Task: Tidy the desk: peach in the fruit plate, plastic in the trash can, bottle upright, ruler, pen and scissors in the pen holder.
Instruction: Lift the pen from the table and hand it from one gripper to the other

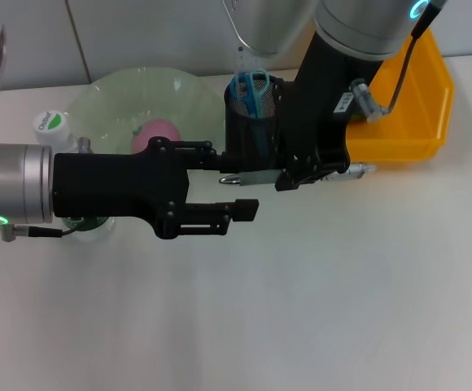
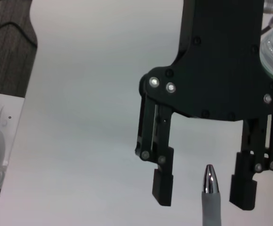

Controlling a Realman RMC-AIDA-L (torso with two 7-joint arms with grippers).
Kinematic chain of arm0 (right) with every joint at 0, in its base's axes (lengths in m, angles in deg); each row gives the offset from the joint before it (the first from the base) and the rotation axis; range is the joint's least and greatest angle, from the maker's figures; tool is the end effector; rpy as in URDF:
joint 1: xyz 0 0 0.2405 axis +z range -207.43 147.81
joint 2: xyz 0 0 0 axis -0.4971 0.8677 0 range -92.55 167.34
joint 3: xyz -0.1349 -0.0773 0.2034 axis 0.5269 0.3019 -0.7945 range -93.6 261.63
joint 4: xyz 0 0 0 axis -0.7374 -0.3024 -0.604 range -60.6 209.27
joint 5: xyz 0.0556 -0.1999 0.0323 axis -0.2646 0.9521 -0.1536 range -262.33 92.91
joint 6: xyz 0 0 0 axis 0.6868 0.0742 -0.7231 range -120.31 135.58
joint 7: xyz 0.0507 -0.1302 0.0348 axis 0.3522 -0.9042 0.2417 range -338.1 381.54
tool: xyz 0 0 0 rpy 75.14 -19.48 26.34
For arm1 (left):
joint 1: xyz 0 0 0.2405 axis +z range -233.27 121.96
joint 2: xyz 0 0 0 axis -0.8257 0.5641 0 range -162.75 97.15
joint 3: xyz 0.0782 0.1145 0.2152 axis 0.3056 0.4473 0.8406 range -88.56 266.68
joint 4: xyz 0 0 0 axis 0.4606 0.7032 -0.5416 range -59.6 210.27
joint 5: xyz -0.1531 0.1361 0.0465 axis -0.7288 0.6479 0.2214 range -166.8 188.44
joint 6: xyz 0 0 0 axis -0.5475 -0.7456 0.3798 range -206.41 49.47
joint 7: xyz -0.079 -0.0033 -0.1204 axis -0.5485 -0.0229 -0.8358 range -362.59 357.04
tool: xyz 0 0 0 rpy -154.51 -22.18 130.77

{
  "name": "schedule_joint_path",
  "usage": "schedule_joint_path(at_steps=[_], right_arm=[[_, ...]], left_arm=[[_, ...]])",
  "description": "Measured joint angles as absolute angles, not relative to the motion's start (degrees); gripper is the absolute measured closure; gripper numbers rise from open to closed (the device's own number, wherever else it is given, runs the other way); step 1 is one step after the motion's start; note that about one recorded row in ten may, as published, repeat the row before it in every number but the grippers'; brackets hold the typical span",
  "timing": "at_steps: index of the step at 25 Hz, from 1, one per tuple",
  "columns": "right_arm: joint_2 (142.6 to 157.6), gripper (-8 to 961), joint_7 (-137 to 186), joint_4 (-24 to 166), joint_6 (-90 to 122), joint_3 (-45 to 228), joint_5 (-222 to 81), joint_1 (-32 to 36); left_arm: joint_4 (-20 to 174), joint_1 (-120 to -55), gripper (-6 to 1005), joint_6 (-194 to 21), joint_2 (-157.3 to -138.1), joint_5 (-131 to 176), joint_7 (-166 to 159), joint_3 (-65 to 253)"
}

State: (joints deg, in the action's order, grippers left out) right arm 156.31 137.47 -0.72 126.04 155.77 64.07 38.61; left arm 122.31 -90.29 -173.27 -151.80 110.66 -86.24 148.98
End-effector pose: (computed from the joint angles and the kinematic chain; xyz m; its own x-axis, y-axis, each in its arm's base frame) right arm 0.0077 0.3561 0.0237 0.8296 0.2039 0.5198 0.1885 -0.9786 0.0831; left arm -0.1679 0.3368 -0.0088 0.8438 0.1315 0.5204 0.1401 -0.9899 0.0229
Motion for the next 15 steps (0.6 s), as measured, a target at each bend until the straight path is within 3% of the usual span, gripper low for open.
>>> schedule_joint_path(at_steps=[7, 15], right_arm=[[156.31, 819, 137.53, -0.72, 125.85, 156.08, 64.18, 38.38], [156.39, 819, 137.57, -0.72, 125.29, 156.13, 64.18, 38.12]], left_arm=[[122.50, -90.30, 393, -173.07, -151.80, 110.54, -86.20, 149.09], [122.32, -90.29, 401, -172.48, -151.80, 109.95, -86.11, 149.39]])
